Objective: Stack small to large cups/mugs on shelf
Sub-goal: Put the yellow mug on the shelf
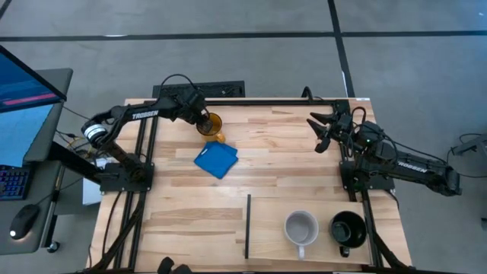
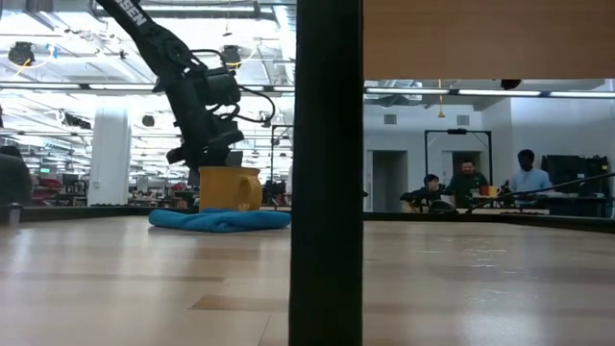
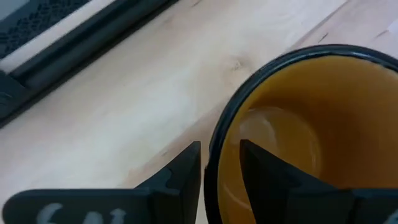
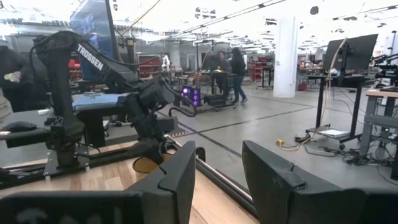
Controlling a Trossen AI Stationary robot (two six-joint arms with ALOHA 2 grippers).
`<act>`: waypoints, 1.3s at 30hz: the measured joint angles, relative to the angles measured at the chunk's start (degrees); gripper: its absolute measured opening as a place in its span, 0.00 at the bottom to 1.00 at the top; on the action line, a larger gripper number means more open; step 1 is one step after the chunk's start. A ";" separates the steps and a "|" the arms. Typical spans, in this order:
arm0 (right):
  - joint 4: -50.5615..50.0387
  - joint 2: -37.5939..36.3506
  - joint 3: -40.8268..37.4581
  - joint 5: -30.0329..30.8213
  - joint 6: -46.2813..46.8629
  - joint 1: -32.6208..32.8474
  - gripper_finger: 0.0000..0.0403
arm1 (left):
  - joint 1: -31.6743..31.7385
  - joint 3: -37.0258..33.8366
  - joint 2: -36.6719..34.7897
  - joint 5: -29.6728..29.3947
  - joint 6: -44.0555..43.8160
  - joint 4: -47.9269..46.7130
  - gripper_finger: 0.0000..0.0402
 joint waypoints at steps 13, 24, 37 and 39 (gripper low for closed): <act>0.00 0.00 0.00 0.02 -0.07 -0.09 0.38 | 0.15 0.00 0.24 2.32 -0.14 -1.02 0.11; 0.00 0.00 0.00 0.02 0.00 -1.18 0.38 | 0.13 0.07 0.24 2.85 0.13 -1.04 0.03; 0.00 0.00 0.00 0.02 0.04 -1.20 0.38 | 0.15 0.02 0.26 6.76 0.01 -1.02 0.03; 0.00 0.00 0.00 0.02 0.04 -1.20 0.38 | 0.13 0.00 0.26 6.97 -0.03 -1.02 0.03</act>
